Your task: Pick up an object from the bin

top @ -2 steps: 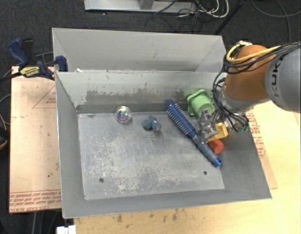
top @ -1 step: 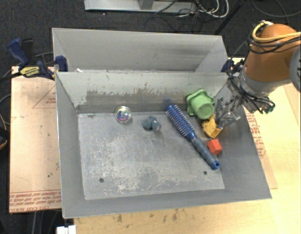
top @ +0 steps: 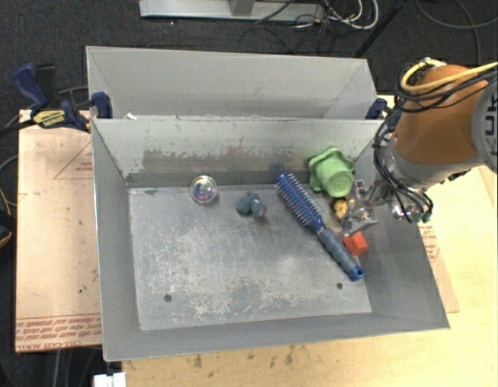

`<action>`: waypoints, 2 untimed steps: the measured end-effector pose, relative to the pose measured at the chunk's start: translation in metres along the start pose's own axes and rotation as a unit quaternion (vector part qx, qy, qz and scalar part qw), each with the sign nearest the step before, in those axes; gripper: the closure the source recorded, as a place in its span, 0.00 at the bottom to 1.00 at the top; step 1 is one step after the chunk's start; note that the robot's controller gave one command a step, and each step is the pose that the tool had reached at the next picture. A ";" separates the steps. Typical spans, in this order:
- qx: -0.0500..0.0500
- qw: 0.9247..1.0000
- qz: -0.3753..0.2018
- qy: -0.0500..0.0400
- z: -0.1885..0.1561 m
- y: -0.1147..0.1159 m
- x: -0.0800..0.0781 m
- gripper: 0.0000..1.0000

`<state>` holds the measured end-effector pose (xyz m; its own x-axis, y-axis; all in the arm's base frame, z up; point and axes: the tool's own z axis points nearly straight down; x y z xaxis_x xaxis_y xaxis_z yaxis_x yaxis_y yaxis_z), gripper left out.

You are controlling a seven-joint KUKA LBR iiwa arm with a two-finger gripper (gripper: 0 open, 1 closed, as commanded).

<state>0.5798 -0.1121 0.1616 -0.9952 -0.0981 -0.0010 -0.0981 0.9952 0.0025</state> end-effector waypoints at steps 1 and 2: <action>0.001 1.000 0.000 0.000 0.000 -0.001 0.000 0.00; -0.006 0.991 0.130 0.000 0.087 -0.016 0.010 0.00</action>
Offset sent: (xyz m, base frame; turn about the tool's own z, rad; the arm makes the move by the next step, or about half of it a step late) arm 0.0000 0.0000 0.0000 0.0000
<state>0.5710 -0.1288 0.0749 -0.9868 0.1618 0.0009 0.1618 0.9867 0.0143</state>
